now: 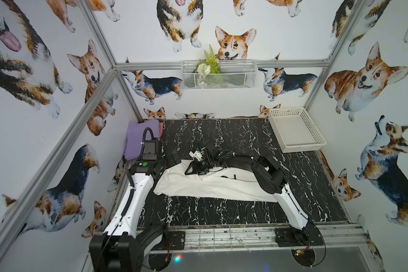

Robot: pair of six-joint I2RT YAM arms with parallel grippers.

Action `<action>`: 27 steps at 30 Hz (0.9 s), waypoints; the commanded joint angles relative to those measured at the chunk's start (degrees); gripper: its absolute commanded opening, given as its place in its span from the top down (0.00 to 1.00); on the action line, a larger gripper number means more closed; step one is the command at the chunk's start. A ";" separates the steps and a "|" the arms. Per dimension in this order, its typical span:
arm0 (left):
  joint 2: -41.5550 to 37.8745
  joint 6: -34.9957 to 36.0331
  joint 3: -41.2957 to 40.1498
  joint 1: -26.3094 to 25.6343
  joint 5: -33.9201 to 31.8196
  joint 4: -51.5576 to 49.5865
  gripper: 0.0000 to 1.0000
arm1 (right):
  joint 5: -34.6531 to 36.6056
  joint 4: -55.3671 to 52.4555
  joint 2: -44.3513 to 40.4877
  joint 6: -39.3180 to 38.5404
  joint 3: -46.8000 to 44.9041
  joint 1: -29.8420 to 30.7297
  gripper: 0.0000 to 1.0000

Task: Fold and stack t-shirts
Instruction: Smooth out the T-shirt at the center of the board.

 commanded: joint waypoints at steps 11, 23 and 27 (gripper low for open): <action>-1.01 -0.16 0.26 -0.03 -0.52 1.05 0.00 | -5.20 12.62 -6.74 5.78 -13.47 2.77 0.47; -1.55 -0.06 0.79 0.05 -0.87 -0.07 0.00 | -1.37 6.42 -3.68 0.67 -1.31 2.23 0.48; -1.71 -0.11 1.16 -0.01 -0.41 -0.48 0.00 | -2.78 4.43 2.77 1.09 7.32 1.04 0.48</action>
